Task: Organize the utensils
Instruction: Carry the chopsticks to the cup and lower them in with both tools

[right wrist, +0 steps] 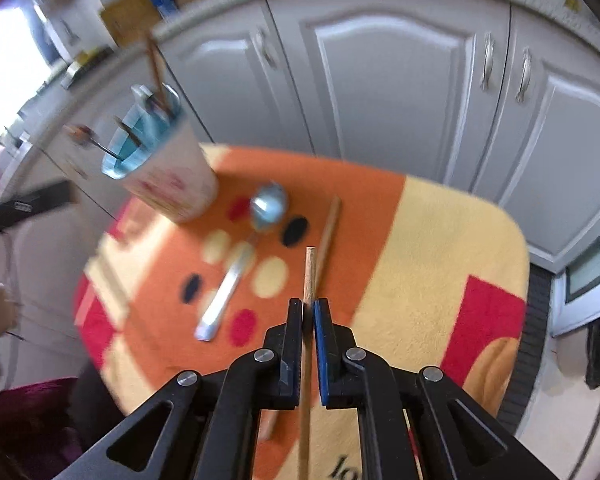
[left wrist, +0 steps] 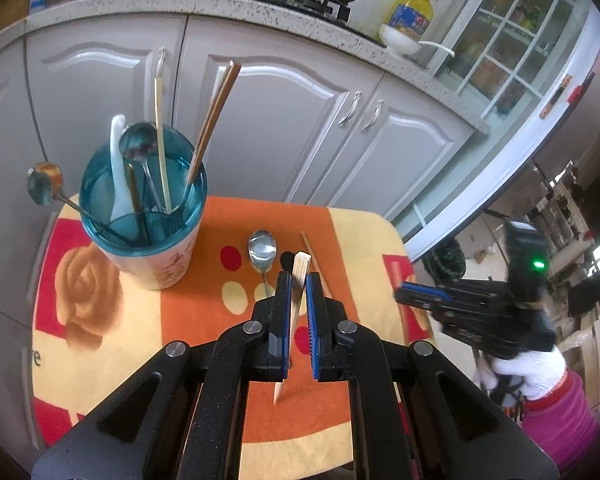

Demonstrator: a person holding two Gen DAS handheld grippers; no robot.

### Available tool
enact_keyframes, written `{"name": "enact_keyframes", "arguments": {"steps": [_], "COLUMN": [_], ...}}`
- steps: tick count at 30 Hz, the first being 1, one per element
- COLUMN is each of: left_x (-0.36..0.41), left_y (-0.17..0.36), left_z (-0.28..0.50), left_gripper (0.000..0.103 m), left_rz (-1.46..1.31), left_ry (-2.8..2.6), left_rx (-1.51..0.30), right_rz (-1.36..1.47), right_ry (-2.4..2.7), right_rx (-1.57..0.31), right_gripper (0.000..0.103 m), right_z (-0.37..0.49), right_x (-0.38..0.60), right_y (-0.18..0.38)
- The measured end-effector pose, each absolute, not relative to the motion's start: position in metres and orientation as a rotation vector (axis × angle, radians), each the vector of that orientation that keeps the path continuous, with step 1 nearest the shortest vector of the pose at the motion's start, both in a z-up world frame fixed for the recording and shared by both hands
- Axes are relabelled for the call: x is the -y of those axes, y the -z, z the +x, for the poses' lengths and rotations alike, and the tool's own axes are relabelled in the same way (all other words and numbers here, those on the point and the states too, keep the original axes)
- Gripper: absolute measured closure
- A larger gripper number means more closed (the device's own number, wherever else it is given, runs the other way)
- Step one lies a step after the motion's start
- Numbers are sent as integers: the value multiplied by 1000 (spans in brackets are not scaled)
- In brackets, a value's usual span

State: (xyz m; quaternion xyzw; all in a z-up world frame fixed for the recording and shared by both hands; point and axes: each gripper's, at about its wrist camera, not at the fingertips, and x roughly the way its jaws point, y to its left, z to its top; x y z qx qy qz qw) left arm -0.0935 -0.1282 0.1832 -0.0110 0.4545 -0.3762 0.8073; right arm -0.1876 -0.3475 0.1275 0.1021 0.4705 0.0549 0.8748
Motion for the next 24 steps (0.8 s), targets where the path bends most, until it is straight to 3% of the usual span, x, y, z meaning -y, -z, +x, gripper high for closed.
{"name": "enact_keyframes", "arguments": {"steps": [9, 24], "left_x": [121, 89], "left_y": [-204, -275], "left_z": [-103, -87], "left_gripper": [98, 98], "left_rz": [-23, -70], "left_ry": [817, 787], "left_rx": [-939, -824], "right_rz": [178, 48], "right_ry": [-158, -227], "right_rx": [-874, -702], "right_gripper": [98, 98], "right_z": [-232, -214], "right_x": [326, 292], "right_y": [-173, -267]}}
